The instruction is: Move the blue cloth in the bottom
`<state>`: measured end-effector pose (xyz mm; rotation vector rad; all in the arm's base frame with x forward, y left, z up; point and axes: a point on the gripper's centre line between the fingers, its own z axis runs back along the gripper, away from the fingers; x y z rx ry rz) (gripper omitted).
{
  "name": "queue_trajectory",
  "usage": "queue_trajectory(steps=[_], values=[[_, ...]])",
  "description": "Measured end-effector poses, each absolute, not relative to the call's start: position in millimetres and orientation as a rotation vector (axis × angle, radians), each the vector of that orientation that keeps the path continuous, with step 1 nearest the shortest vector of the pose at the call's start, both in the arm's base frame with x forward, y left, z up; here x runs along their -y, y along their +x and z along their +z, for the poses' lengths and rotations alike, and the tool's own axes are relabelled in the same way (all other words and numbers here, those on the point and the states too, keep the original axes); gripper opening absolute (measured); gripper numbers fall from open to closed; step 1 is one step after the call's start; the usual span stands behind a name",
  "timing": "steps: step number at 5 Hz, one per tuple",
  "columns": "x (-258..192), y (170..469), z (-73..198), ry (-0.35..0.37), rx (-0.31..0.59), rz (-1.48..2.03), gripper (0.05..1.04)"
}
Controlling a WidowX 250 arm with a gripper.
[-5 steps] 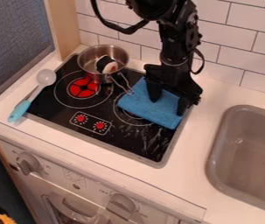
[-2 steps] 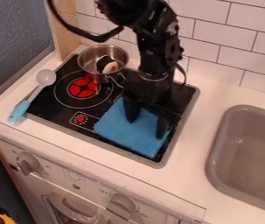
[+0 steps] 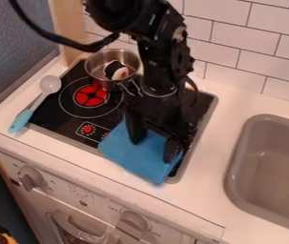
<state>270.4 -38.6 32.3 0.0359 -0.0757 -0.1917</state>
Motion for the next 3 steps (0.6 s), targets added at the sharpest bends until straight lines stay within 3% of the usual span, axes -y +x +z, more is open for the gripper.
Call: queue_trajectory(steps=[3], values=[[37.1,276.8,38.5,0.054,0.108,-0.216,1.000]])
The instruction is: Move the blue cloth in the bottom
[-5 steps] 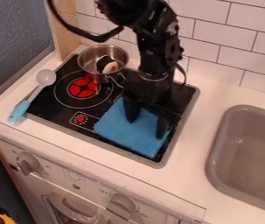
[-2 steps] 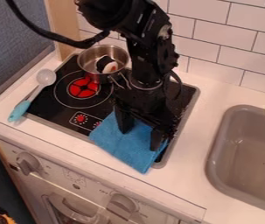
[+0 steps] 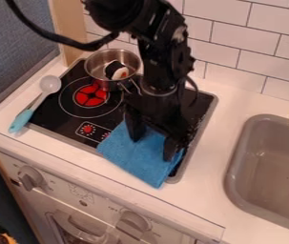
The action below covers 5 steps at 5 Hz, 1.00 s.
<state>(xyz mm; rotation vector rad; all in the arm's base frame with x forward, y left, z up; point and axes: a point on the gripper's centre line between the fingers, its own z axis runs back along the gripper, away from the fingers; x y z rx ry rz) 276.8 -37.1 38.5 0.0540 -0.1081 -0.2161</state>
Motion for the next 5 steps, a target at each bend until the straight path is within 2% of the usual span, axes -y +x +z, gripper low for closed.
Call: queue_trajectory(steps=[1,2,4,5], values=[[39.0,286.8,48.9,0.050,0.138,-0.238,1.000],[39.2,296.2,72.8,0.047,0.183,-0.249,1.000],[40.5,296.7,111.0,0.038,0.245,-0.251,1.000],[40.5,296.7,111.9,0.038,0.248,-0.251,1.001]])
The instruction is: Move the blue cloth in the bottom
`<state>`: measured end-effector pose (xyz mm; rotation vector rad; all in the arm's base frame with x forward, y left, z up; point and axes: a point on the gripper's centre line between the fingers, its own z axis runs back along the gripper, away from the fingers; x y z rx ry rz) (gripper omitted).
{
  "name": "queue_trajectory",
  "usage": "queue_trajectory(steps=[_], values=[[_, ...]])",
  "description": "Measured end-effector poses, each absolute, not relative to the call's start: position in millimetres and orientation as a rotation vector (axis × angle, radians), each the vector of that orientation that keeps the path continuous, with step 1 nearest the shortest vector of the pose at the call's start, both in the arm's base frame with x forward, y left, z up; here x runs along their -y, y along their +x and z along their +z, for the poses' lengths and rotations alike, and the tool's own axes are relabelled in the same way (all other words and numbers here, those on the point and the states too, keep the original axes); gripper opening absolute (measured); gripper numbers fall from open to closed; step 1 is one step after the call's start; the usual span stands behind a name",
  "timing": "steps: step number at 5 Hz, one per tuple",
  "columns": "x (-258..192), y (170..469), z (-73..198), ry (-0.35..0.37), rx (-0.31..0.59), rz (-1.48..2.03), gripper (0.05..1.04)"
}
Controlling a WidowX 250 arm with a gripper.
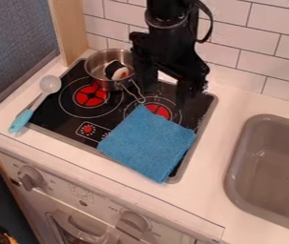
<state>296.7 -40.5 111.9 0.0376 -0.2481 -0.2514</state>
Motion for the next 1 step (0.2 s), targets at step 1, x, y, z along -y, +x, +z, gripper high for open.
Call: queue_trajectory(steps=[1], values=[[40.5,296.7,111.9,0.038,0.248,-0.251,1.001]])
